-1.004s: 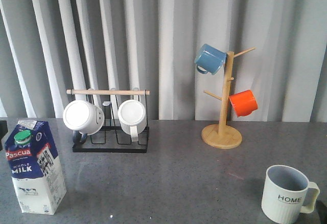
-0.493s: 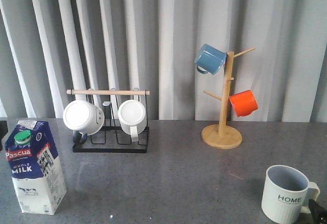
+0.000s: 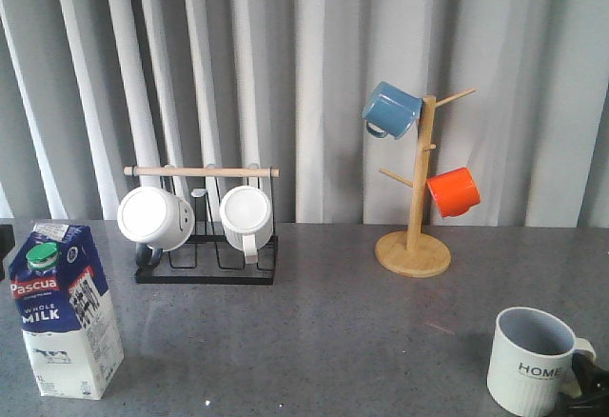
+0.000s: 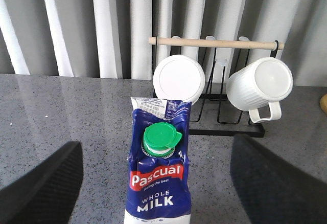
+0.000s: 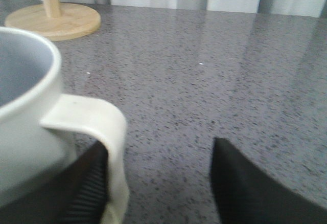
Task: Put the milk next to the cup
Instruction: 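Grasp the white HOME mug by its handle with the right gripper, then slide the HOME mug with the right gripper toward the table center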
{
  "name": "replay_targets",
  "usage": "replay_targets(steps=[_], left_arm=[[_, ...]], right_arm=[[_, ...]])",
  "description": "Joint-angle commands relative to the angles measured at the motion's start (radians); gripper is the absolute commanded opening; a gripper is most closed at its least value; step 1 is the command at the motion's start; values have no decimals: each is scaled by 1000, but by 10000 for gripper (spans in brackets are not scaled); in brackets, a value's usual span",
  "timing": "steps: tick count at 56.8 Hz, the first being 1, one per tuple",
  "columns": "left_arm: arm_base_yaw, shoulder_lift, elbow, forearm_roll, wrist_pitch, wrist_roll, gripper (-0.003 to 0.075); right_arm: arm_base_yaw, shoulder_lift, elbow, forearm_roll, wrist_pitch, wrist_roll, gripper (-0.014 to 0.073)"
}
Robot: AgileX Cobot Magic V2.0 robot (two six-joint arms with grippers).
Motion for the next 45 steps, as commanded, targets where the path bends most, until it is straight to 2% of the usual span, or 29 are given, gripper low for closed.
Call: replay_targets(steps=[1,8,10,20,28,37,45], left_arm=[[2,-11,-31,-7,-66,-2,556],[2,-11,-31,-7,-66,-2,556],[2,-11,-31,-7,-66,-2,556],[2,-11,-31,-7,-66,-2,556],[2,-11,-31,-7,-66,-2,556],[2,-11,-31,-7,-66,-2,556],[2,-11,-31,-7,-66,-2,556]], right_arm=[[-4,-23,-38,-55,-76,34,223],[-4,-21,-40,-68,-94,71,17],[-4,-21,-39,-70,-109,71,-15],[18,-31,-39,-123,-217,155,-7],[140,-61,-56,-63,-173,162,-7],[353,-79,-141,111,6,130,-6],[533,-35,-256,391,121,128,-6]])
